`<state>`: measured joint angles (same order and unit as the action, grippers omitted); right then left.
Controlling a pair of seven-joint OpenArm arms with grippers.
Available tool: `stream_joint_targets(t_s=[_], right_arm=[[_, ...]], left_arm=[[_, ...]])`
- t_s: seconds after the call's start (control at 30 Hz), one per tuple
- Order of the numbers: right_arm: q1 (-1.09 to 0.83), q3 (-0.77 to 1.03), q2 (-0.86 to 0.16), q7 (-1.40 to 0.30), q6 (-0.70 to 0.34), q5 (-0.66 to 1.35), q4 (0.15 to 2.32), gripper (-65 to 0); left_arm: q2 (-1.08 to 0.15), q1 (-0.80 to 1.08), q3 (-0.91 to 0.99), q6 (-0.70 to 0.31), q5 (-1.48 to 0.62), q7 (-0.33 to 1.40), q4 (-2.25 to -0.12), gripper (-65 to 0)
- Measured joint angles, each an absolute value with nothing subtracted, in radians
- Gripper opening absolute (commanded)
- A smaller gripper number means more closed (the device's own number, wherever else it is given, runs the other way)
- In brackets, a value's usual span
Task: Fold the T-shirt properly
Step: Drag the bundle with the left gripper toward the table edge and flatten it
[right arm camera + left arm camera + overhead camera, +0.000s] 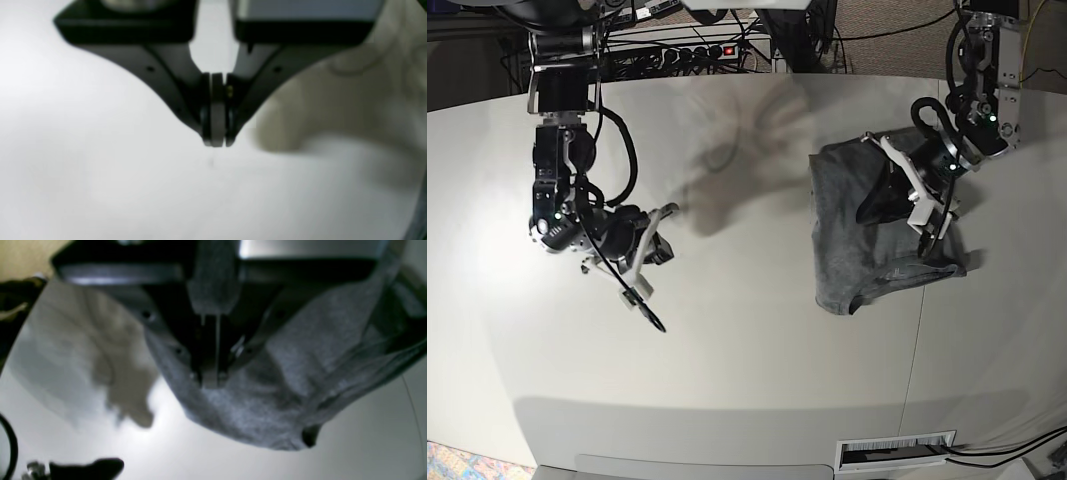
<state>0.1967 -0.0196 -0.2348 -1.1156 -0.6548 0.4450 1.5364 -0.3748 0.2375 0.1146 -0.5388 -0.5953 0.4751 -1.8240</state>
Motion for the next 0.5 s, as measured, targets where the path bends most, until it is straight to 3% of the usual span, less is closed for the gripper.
stream_joint_targets(t_s=[0.23,0.5], right_arm=[[0.108,0.091,-0.235,-1.117,-0.655,0.447,1.668,-65.0],[0.069,0.109,-0.235,-1.125,-0.655,0.447,1.667,-65.0]], left_arm=[[-0.268,0.239,0.115,-0.54,-0.588,0.47,-1.768,-65.0],[-0.234,0.178,0.115,-0.576,-0.376,0.238,-1.481,-65.0]])
